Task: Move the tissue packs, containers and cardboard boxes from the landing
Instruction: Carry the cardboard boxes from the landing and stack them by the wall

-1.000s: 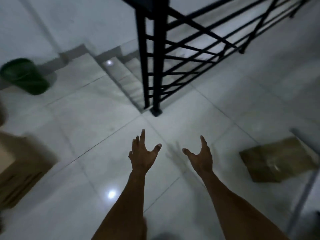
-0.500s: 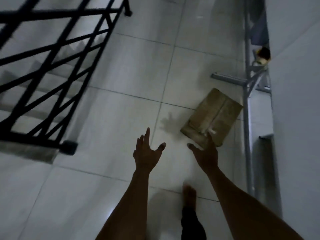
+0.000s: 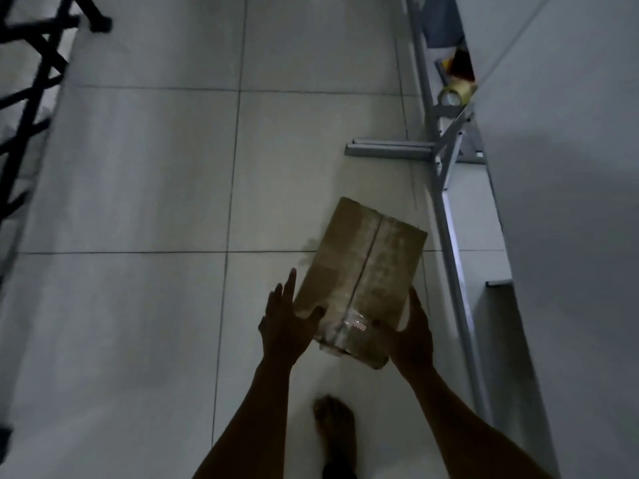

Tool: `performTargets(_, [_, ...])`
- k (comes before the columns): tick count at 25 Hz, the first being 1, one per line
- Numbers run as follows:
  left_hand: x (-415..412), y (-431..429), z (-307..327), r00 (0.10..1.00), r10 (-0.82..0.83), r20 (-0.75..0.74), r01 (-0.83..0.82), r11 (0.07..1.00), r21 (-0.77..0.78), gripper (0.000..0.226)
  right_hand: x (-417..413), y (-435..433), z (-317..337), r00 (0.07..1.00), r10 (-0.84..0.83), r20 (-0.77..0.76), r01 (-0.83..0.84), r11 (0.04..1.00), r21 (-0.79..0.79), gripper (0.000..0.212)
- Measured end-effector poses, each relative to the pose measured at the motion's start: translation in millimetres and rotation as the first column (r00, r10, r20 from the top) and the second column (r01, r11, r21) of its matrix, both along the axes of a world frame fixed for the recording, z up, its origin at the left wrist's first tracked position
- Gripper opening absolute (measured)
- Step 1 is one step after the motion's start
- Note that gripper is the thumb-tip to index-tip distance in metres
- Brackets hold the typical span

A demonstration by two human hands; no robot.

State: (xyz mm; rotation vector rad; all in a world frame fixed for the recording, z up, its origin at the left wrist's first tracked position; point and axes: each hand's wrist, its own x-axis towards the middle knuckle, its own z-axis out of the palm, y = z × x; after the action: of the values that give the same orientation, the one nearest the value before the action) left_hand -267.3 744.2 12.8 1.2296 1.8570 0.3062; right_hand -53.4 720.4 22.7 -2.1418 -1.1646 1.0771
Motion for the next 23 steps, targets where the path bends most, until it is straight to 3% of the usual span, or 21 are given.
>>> performTargets(7, [17.5, 70.4, -66.9, 0.999, -0.029, 0.032, 0.030, 0.998, -0.049, 0.102, 24.7, 48.0, -59.8, 0.998, -0.029, -0.057, 0.032, 0.999, 0.037, 0.111])
performTargets(12, [38.1, 88.5, -82.4, 0.983, -0.177, 0.051, 0.179, 0.984, -0.020, 0.110, 30.2, 56.1, -78.4, 0.999, 0.045, -0.018, -0.046, 0.998, -0.047, 0.120])
performTargets(16, [27.5, 73.0, -79.7, 0.992, -0.127, -0.007, 0.127, 0.992, -0.012, 0.113, 18.3, 58.7, -76.5, 0.996, 0.087, -0.026, -0.089, 0.994, -0.066, 0.116])
performTargets(21, [-31.7, 19.6, -56.8, 0.996, 0.091, -0.018, -0.090, 0.995, 0.033, 0.118, -44.4, 59.6, -52.9, 0.976, 0.218, -0.020, -0.218, 0.969, -0.112, 0.118])
performTargets(23, [-65.6, -11.4, -43.1, 0.987, 0.155, -0.047, -0.154, 0.988, 0.026, 0.119, -79.7, 53.1, -41.5, 0.940, 0.340, -0.032, -0.341, 0.933, -0.117, 0.119])
